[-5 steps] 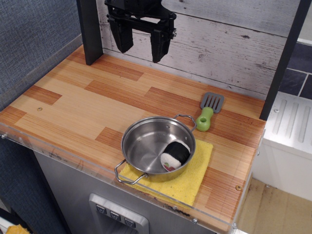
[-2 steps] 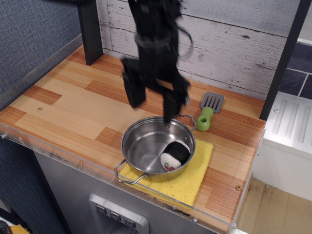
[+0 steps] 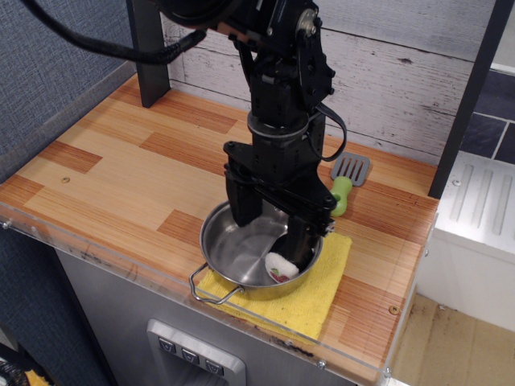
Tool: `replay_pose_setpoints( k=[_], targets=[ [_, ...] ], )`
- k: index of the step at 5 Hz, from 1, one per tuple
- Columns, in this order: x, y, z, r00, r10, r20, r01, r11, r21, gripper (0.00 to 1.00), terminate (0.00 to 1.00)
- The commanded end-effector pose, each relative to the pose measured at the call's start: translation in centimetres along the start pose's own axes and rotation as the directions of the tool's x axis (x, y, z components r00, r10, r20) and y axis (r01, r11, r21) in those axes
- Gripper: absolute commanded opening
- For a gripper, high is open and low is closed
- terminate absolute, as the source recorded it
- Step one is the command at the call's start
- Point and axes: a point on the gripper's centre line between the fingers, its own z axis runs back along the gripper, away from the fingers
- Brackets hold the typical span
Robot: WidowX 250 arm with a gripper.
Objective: Put the sushi roll on the top-left corner of the counter.
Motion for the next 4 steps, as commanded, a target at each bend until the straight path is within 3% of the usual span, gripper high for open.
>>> replay_pose_setpoints(
  k=[1,3,4],
  targets=[
    [-0.5,0.9,-1.1,1.0,0.025,-0.01,-0.025,1.0,0.006,1.0,0.0],
    [-0.7,1.0,-2.5,0.998,0.042,-0.049,-0.042,0.999,0.006,1.0,0.0],
    [-0.3,1.1,-2.1,0.998,0.054,-0.019,-0.054,0.999,0.004,0.0,0.0]
  ],
)
